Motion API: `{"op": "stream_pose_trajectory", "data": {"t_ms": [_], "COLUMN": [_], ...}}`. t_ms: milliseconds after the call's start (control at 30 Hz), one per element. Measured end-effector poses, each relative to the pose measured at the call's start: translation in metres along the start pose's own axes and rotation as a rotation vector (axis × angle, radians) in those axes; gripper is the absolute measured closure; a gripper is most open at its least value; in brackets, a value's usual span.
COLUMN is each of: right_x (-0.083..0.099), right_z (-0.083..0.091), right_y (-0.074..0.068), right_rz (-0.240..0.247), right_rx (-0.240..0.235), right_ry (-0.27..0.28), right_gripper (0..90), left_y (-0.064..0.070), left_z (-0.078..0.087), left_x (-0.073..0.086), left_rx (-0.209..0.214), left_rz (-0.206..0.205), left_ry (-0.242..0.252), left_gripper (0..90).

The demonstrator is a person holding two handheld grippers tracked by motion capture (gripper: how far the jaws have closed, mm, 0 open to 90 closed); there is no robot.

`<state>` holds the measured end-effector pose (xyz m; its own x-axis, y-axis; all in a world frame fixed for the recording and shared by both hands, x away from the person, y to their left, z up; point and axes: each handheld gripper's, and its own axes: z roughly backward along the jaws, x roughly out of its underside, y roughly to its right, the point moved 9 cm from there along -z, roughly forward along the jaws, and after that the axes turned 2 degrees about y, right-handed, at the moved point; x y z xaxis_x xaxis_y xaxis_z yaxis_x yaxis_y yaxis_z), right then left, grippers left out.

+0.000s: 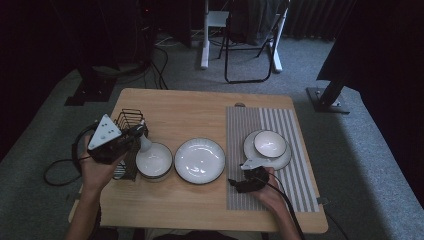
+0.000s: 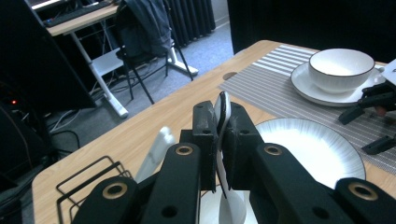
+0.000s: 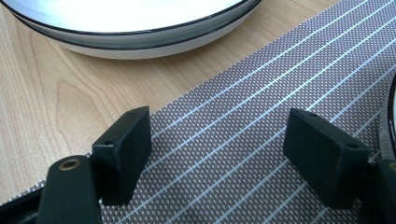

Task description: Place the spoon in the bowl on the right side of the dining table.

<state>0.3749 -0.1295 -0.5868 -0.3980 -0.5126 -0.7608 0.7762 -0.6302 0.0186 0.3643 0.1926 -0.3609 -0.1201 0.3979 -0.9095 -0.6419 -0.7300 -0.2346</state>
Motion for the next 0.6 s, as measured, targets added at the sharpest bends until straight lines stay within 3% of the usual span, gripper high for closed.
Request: {"op": "stream_pose_trajectory", "data": {"t_ms": [333, 600], "right_x": [0.004, 0.007], "right_z": [0.006, 0.013], "right_y": [-0.003, -0.004], "right_rz": [0.014, -0.009], "right_rx": [-0.006, -0.010], "right_ry": [-0.004, 0.010], "right_gripper": [22.6, 22.3], "left_y": [0.008, 0.010], "left_z": [-0.011, -0.017], "left_x": [-0.006, -0.010], "left_rx": [0.037, 0.057], "left_rz": [-0.004, 0.004], "left_ry": [0.010, 0.021], "left_gripper": [85.1, 85.1]}}
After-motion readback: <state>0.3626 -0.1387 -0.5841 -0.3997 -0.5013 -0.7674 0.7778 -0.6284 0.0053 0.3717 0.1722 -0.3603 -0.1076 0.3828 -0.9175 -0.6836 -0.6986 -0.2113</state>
